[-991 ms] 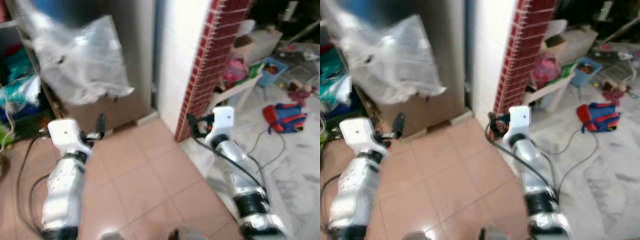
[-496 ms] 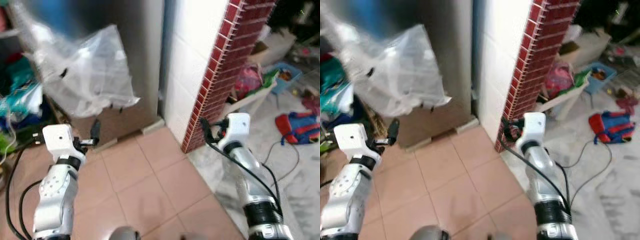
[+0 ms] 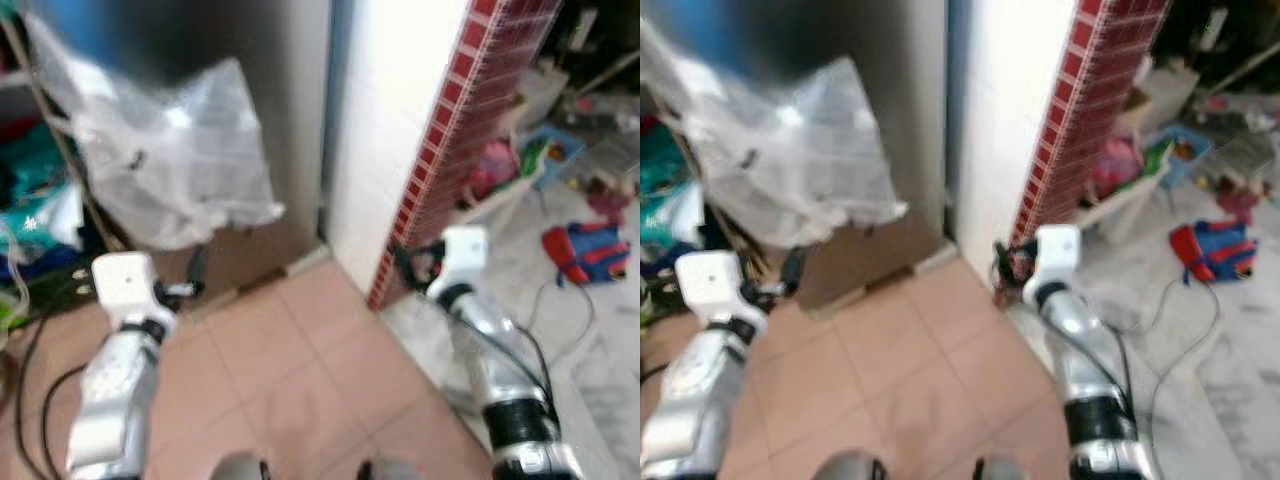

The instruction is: Restocking fridge

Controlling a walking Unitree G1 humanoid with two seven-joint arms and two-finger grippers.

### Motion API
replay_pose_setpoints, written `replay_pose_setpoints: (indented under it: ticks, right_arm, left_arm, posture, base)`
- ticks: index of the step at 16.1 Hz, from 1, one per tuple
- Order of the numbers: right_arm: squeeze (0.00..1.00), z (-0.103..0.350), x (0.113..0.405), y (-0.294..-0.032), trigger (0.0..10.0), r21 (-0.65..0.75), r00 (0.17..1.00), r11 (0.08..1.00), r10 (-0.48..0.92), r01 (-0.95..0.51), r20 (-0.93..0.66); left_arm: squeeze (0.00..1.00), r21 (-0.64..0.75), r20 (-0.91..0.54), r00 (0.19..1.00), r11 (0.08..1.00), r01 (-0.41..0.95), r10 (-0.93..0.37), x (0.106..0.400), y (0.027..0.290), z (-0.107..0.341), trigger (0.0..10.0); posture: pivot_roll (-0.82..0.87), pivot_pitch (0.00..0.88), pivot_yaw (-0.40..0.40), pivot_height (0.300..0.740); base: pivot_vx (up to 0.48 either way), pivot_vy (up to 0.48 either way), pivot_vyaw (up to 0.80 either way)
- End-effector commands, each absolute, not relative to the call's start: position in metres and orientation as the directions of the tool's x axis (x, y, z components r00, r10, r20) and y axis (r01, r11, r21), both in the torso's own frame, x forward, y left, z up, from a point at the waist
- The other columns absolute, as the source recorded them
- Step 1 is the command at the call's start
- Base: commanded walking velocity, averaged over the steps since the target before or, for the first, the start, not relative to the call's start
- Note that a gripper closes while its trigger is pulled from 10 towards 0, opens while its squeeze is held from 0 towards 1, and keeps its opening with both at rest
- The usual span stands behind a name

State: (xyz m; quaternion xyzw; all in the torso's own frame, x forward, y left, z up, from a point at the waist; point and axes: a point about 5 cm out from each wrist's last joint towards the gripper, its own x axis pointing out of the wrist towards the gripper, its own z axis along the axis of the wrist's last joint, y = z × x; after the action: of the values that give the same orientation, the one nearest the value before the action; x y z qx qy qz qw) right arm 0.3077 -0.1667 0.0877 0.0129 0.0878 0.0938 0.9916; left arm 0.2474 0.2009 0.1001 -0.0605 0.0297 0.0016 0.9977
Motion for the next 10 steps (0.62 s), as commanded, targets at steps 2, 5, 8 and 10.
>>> replay_pose_setpoints:
  ticks: [2, 5, 8, 10]
  right_arm:
    - [0.00, 0.092, 0.306, -0.176, 10.0, 0.054, 0.977, 0.989, 0.146, -0.139, -0.158]
    - [0.00, 0.096, 0.305, -0.175, 10.0, 0.005, 0.976, 0.987, 0.157, -0.158, -0.153]
    - [0.00, 0.098, 0.296, -0.178, 10.0, 0.014, 0.980, 0.985, 0.171, -0.170, -0.103]
    - [0.00, 0.098, 0.294, -0.182, 10.0, 0.031, 0.982, 0.988, 0.155, -0.153, -0.106]
  left_arm:
    - [0.00, -0.138, -0.072, 0.997, 0.990, 0.016, -0.026, 0.247, 0.192, 0.098, 10.0]
    - [0.00, -0.153, -0.084, 0.996, 0.988, 0.023, -0.036, 0.244, 0.193, 0.093, 10.0]
    - [0.00, -0.165, -0.094, 0.995, 0.986, 0.016, -0.032, 0.245, 0.190, 0.087, 10.0]
    - [0.00, -0.166, -0.088, 0.996, 0.986, 0.003, -0.018, 0.248, 0.190, 0.086, 10.0]
  posture:
    - [0.06, 0.047, -0.023, 0.740]
    - [0.05, 0.026, -0.024, 0.740]
    - [0.03, 0.000, -0.030, 0.740]
    - [0.02, 0.000, -0.033, 0.740]
  base:
    - [0.000, 0.480, 0.00]
    - [0.000, 0.480, 0.00]
    - [0.000, 0.480, 0.00]
    - [0.000, 0.480, 0.00]
